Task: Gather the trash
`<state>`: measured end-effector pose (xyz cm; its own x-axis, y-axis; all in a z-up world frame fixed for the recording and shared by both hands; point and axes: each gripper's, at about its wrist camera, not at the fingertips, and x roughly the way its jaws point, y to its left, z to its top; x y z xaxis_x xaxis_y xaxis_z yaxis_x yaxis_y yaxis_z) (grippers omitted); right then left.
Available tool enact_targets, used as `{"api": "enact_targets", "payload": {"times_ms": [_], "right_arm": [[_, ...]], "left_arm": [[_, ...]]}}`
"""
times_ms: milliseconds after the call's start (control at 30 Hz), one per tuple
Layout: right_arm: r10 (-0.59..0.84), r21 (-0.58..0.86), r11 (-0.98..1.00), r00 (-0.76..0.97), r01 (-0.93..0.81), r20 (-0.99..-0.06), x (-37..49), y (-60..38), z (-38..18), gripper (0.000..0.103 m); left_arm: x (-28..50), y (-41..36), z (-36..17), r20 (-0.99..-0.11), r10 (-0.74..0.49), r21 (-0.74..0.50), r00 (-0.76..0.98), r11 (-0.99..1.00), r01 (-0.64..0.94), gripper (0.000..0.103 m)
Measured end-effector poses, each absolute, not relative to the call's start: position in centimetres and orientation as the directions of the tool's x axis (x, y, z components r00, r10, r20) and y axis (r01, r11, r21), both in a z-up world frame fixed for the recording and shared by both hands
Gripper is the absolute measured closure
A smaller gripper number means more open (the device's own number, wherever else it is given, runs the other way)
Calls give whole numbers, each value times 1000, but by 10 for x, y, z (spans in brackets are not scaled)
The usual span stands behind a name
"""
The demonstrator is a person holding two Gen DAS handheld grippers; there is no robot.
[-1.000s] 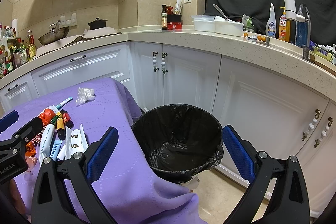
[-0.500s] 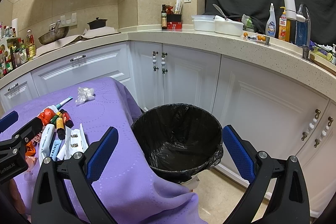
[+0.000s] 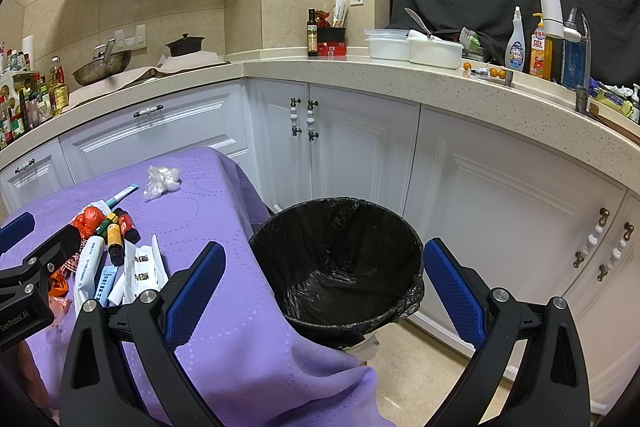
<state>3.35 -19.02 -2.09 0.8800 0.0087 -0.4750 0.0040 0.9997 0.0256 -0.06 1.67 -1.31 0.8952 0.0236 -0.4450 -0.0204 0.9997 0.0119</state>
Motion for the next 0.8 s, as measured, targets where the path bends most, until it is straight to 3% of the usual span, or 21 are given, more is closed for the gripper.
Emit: {"api": "enact_targets", "payload": {"times_ms": [467,800], "right_arm": [[30,30,999,872,-17,-489,33,-186,-28,6],[180,78,983,834,-164,-521,50,-147,-48,6]], "left_arm": [[-5,30,-21,-462,47,22,886,999,-41,4],[-19,79,-33,-494,142,26,857,989,-149,4]]}}
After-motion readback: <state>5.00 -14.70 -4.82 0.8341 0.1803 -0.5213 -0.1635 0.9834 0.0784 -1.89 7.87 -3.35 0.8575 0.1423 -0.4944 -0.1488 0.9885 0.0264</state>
